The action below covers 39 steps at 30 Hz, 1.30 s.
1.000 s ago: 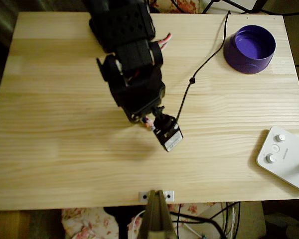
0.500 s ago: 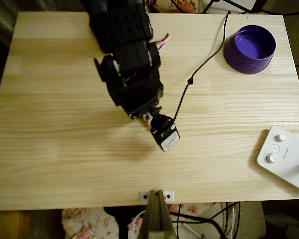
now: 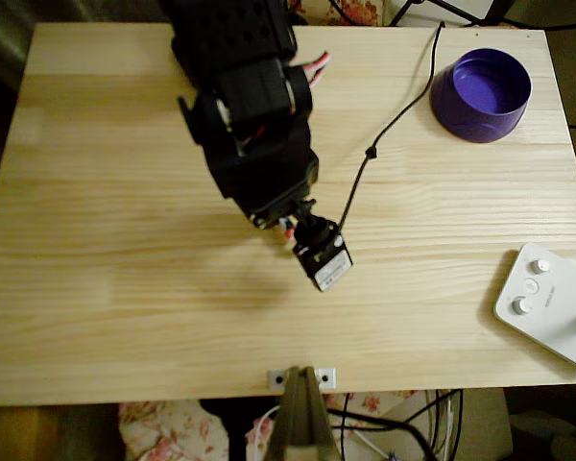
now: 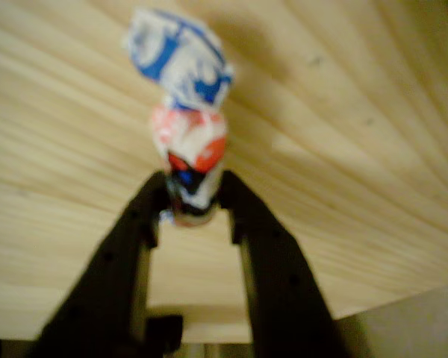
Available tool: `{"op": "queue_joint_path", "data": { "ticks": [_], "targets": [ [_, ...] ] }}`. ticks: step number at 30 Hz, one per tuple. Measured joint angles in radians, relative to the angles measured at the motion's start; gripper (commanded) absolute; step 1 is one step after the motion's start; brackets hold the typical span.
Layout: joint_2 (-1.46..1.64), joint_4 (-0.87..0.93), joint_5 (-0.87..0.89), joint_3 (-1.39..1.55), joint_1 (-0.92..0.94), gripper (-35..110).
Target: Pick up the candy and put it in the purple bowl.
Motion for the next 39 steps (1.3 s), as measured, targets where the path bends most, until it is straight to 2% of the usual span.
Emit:
{"op": "queue_joint_path", "data": {
  "ticks": [6,23,33,39],
  "targets": [
    [0.017,0.08,0.015,-0.006,0.02,6],
    [0.387,0.437,0.015,-0.146,0.009,6],
    [0.569,0.611,0.014,-0.23,-0.074,6],
    [0.661,0.686,0.057,-0.301,-0.218,6]
  ]
}}
